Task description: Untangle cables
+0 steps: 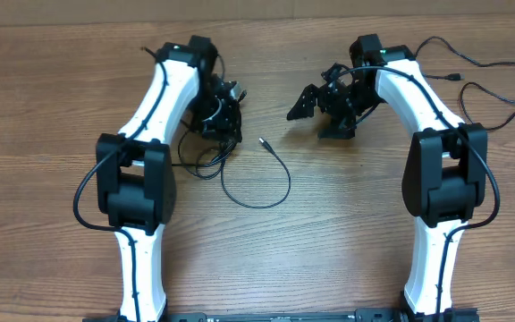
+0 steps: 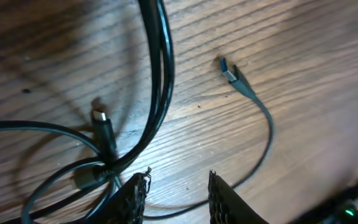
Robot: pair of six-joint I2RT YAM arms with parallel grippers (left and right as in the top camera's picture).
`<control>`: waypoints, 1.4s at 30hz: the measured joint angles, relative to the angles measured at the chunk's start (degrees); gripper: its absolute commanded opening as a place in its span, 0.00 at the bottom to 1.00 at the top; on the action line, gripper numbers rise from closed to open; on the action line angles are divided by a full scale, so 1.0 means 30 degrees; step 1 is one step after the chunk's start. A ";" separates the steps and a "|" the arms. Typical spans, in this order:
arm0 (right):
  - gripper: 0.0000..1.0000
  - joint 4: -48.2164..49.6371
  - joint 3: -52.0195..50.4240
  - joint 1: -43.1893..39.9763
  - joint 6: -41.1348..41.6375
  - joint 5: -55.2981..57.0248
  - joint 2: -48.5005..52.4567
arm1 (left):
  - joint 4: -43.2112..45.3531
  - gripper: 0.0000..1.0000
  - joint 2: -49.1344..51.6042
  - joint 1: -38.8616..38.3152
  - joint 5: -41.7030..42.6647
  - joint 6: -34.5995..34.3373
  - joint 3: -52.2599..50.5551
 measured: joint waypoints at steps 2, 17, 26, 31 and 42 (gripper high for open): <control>1.00 0.0044 0.0000 0.0189 -0.0007 0.0160 0.0000 | 0.0321 0.51 0.0000 -0.0823 -0.1967 -0.1078 0.0015; 1.00 0.0066 0.0000 0.0437 -0.0007 0.0743 0.0000 | 0.2892 0.33 0.0976 -0.3337 -0.9923 -0.5355 0.0255; 1.00 0.0080 0.0000 0.0437 -0.0007 0.0787 0.0000 | 0.1683 0.04 0.1290 -0.3075 -1.0477 -0.5836 0.0503; 1.00 0.0131 0.0000 0.0707 -0.0007 0.0852 0.0000 | -0.0131 0.07 0.1275 -0.1574 -0.9996 -0.5836 0.2047; 1.00 0.1071 0.0000 0.3512 0.0044 0.1719 0.0000 | -0.0262 0.41 0.1275 -0.0306 -1.0222 -0.6550 0.0029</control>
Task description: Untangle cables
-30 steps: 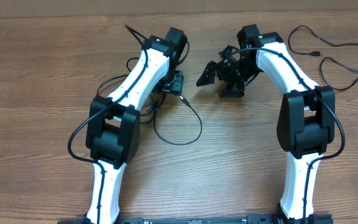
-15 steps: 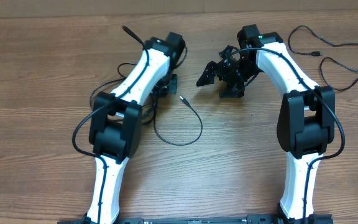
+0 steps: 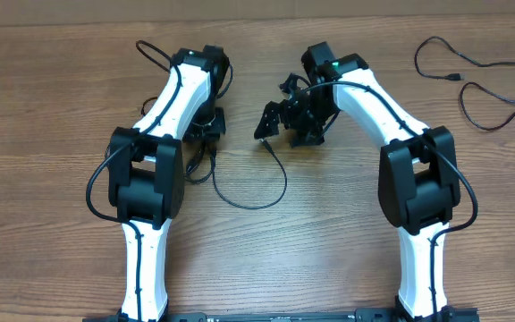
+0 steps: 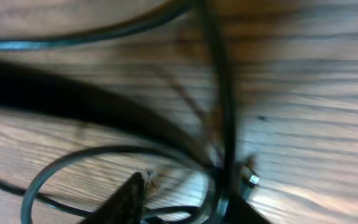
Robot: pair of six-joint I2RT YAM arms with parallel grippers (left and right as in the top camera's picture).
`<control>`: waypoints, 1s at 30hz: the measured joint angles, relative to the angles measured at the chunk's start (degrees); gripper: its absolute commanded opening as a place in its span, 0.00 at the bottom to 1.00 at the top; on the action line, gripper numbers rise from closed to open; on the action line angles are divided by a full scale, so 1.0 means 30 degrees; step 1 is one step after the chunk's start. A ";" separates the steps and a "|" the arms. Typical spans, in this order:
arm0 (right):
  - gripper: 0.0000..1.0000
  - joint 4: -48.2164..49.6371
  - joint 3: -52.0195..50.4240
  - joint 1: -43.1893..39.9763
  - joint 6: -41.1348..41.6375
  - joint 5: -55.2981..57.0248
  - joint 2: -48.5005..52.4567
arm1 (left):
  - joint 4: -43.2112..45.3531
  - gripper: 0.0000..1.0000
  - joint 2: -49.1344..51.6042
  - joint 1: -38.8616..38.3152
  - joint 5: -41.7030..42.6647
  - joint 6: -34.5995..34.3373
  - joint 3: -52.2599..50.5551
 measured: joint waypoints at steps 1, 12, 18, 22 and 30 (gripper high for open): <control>1.00 -0.0015 0.0000 0.0036 0.0015 0.0102 0.0000 | 0.0044 0.42 0.0000 0.0000 -0.0284 -0.0284 -0.0313; 1.00 -0.0401 0.0000 -0.0073 0.0007 0.1654 0.0000 | 0.2885 0.33 -0.0255 -0.0087 0.2922 0.0998 -0.1654; 1.00 -0.1100 0.0000 -0.1457 0.0007 0.1996 0.0000 | 0.3752 0.33 -0.0291 -0.0809 0.6914 0.2484 -0.1719; 1.00 -0.1545 0.0000 -0.2674 0.0007 0.2062 0.0000 | 0.3927 0.31 -0.0291 -0.1413 0.8094 0.2994 -0.1792; 1.00 -0.2069 0.0000 -0.3483 -0.0168 0.2149 0.0000 | 0.1741 0.48 -0.0284 -0.1763 0.7825 0.3891 -0.0998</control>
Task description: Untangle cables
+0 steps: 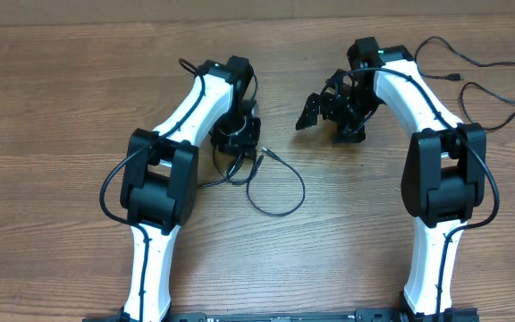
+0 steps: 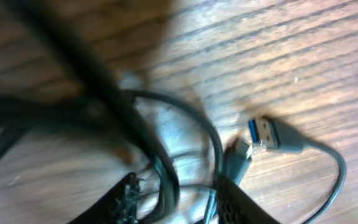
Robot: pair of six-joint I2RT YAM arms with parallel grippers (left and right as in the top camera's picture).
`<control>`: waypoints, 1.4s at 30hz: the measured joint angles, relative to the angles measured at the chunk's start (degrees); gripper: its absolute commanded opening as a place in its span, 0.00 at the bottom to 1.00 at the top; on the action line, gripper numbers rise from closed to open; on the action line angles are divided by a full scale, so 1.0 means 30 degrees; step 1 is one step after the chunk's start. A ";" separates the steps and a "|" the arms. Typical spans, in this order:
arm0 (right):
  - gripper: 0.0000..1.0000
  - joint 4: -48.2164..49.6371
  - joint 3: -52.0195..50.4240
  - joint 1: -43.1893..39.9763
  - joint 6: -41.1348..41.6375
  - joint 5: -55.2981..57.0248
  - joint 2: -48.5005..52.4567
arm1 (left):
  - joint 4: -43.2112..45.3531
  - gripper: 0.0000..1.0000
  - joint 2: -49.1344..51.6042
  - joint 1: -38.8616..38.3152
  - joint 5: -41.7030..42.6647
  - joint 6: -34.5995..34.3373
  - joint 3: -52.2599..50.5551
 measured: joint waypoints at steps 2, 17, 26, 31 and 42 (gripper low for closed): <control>1.00 -0.0036 0.0000 0.0015 -0.0109 -0.0007 0.0000 | -0.1129 0.54 0.0000 0.0182 -0.0182 0.0066 0.1734; 0.98 -0.0430 0.0000 0.1042 0.0255 0.0000 0.0000 | -0.8378 0.22 0.0000 0.1872 -0.0707 -0.1683 0.3169; 0.90 0.0211 0.0000 0.2033 0.0342 0.0007 0.0000 | -0.2980 0.22 -0.2135 0.2004 0.0474 -0.4116 -0.2936; 0.88 0.1785 0.0000 0.3738 0.0488 0.0984 0.0000 | 0.1472 0.21 -0.7461 0.2120 0.1042 -0.6674 -0.7992; 0.61 0.4408 -0.0007 0.5435 0.0867 0.3344 0.0000 | 0.6936 0.37 -0.8794 0.2135 0.3126 -1.1781 -1.4302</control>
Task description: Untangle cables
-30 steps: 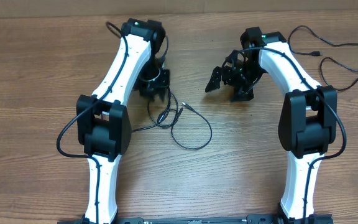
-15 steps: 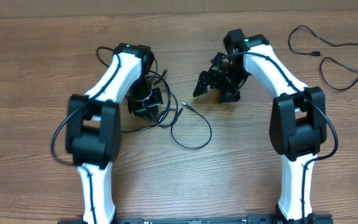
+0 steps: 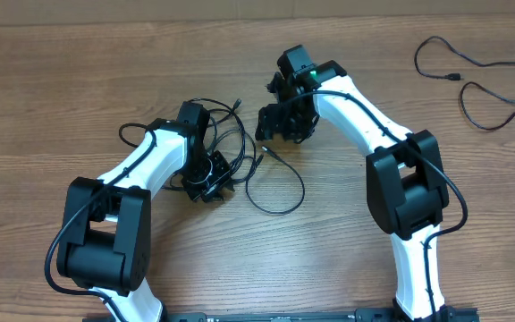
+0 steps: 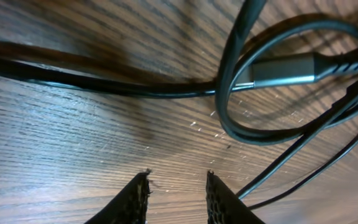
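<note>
A tangle of thin black cables (image 3: 232, 141) lies mid-table, with one loop (image 3: 275, 186) trailing to the right and a plug end (image 3: 263, 153). My left gripper (image 3: 207, 186) sits at the tangle's lower left. In the left wrist view it (image 4: 178, 177) is open over bare wood, and the cable loops (image 4: 272, 118) and a grey connector (image 4: 284, 68) lie just ahead of its fingertips (image 4: 135, 193). My right gripper (image 3: 277, 125) hovers just above the plug end and looks open, with nothing seen in it.
A separate black cable (image 3: 472, 72) lies alone at the far right back of the wooden table (image 3: 52, 80). Both arms' bases stand at the front edge.
My left gripper has moved from the tangle's top right down to its lower left, and no cable lies between its fingers now. My right gripper has moved left, close to the plug end.
First my left gripper stood at the tangle and my right was open off to the right. Then the right was near the loop's plug end. Then the tangle and loop lay further right, with the right gripper back. Now both grippers flank the tangle.
</note>
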Robot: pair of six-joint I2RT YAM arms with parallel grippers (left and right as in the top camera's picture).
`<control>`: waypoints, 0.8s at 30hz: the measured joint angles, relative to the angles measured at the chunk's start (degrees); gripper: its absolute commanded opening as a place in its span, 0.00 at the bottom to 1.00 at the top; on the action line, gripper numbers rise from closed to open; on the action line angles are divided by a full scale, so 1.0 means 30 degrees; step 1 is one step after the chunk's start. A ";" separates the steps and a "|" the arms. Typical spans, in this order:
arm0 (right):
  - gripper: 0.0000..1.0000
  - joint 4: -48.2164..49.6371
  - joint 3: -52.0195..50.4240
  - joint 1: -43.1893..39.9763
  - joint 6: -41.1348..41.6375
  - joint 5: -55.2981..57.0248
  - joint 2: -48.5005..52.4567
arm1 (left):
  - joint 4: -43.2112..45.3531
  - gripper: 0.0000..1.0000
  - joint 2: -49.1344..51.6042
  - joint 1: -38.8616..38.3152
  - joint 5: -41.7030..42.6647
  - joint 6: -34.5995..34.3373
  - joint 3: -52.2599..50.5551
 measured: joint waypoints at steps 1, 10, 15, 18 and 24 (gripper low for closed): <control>0.58 0.0168 -0.0015 0.0211 -0.0044 0.0233 0.0000 | 0.0102 0.37 0.0000 0.0000 0.0051 -0.0299 0.0000; 0.52 0.1282 -0.0925 0.1275 -0.0095 0.1865 0.0000 | 0.0991 0.48 0.0000 0.0000 0.0189 -0.2419 -0.0036; 0.52 0.1603 -0.0925 0.1202 -0.0109 0.1989 0.0000 | 0.1734 0.37 0.0000 -0.0036 0.0189 -0.3694 -0.0051; 0.52 0.1639 -0.0925 0.1202 -0.0117 0.1996 0.0000 | 0.1960 0.38 0.0000 -0.0284 0.0189 -0.4830 -0.0051; 0.52 0.1632 -0.0933 0.1202 -0.0117 0.2004 0.0000 | 0.2696 0.38 0.0000 -0.1719 0.0175 -0.7890 -0.0066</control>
